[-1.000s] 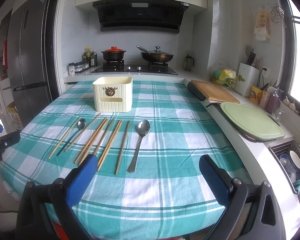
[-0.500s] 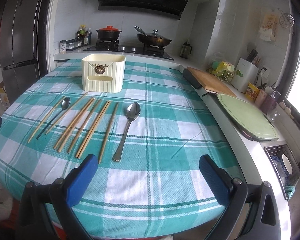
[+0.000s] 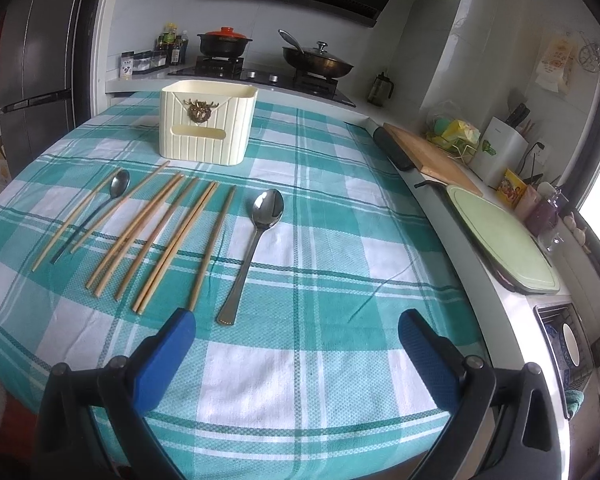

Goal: Organize utensils
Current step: 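Move the left tool toward a lone chopstick while the right tool approaches a steel spoon, then close the left tool on the chopstick while the right tool closes on the spoon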

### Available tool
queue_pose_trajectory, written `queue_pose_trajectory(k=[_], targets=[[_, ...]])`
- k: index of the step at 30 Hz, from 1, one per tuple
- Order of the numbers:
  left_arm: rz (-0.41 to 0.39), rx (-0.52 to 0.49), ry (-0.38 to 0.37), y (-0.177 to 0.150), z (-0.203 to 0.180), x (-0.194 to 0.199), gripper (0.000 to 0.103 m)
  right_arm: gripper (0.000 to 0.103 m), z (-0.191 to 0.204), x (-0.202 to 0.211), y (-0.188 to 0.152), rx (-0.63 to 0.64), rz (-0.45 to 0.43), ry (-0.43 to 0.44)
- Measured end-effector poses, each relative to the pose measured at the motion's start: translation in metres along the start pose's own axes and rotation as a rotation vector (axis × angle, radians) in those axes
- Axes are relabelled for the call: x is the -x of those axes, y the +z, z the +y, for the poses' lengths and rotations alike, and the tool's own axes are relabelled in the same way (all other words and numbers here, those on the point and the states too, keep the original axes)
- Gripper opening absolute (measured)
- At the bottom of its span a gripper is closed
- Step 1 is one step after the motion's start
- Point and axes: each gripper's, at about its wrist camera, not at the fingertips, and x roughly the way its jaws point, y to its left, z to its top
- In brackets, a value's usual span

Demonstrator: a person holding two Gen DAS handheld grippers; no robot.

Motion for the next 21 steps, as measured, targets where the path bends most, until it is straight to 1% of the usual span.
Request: queue_pose_trajectory(k=[4,8,12,13,15,17,18,21], targets=[[0.004,0.001,0.0,0.02,0.018,-0.017,0.103,0.103,-0.011,-0.018,0.01,-0.038,-0.009,0.067],[0.043,-0.003,-0.031,0.046,0.032,-0.042,0.103,0.103,-0.026,-0.047,0.021,-0.114,-0.01,0.107],[0.088,-0.015,-0.043,0.062,0.034,-0.067,0.103,0.103,-0.036,-0.081,0.033,-0.154,-0.011,0.097],[0.098,-0.018,-0.04,0.063,0.033,-0.072,0.103,0.102,-0.038,-0.092,0.036,-0.167,0.002,0.095],[0.11,-0.031,-0.044,0.064,0.031,-0.08,0.102,0.098,-0.041,-0.112,0.041,-0.212,0.029,0.123],[0.122,-0.047,-0.042,0.065,0.027,-0.088,0.103,0.092,-0.043,-0.133,0.047,-0.26,0.061,0.159],[0.129,-0.055,-0.042,0.065,0.025,-0.092,0.103,0.09,-0.043,-0.142,0.051,-0.276,0.067,0.174],[0.15,-0.071,-0.035,0.067,0.02,-0.104,0.103,0.086,-0.033,-0.168,0.061,-0.277,0.094,0.188]])
